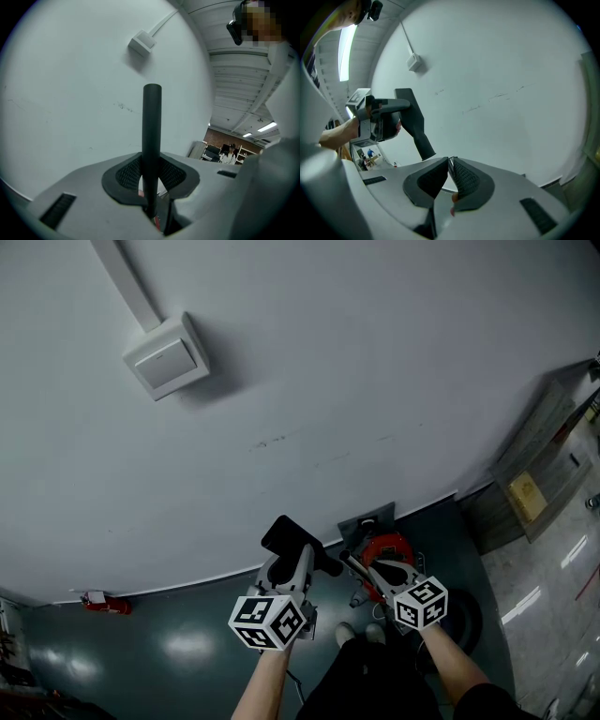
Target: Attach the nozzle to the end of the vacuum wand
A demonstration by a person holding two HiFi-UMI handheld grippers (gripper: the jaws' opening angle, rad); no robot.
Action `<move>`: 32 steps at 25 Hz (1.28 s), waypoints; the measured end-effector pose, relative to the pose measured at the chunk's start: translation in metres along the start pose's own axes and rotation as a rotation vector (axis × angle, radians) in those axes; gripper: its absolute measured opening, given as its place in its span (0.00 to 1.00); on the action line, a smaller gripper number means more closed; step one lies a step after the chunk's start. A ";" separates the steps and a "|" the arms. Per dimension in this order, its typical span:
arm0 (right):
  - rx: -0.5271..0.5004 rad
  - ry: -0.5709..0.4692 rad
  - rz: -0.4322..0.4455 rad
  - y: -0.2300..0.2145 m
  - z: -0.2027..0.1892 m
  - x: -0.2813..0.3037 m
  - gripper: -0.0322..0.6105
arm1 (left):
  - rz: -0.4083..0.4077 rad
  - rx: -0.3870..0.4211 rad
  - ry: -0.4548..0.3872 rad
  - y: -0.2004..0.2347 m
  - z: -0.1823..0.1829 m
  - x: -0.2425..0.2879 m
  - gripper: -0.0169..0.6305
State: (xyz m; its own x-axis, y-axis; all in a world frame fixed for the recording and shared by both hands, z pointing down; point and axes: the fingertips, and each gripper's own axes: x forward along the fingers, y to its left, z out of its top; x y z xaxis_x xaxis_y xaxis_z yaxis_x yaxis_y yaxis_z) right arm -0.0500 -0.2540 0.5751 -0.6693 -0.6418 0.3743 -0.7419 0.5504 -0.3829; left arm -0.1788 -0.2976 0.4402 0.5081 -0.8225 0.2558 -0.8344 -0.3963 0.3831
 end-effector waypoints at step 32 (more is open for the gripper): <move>-0.457 0.232 0.096 -0.006 -0.060 0.089 0.30 | 0.100 -0.027 -0.038 0.013 0.009 0.017 0.16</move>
State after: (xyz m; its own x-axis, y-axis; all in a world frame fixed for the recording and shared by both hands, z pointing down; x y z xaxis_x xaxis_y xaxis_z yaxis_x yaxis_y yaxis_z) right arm -0.1073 -0.2821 0.6609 -0.6881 -0.4704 0.5525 -0.5835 0.8113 -0.0359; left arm -0.1829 -0.3209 0.4414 0.4140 -0.8724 0.2601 -0.8741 -0.3012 0.3809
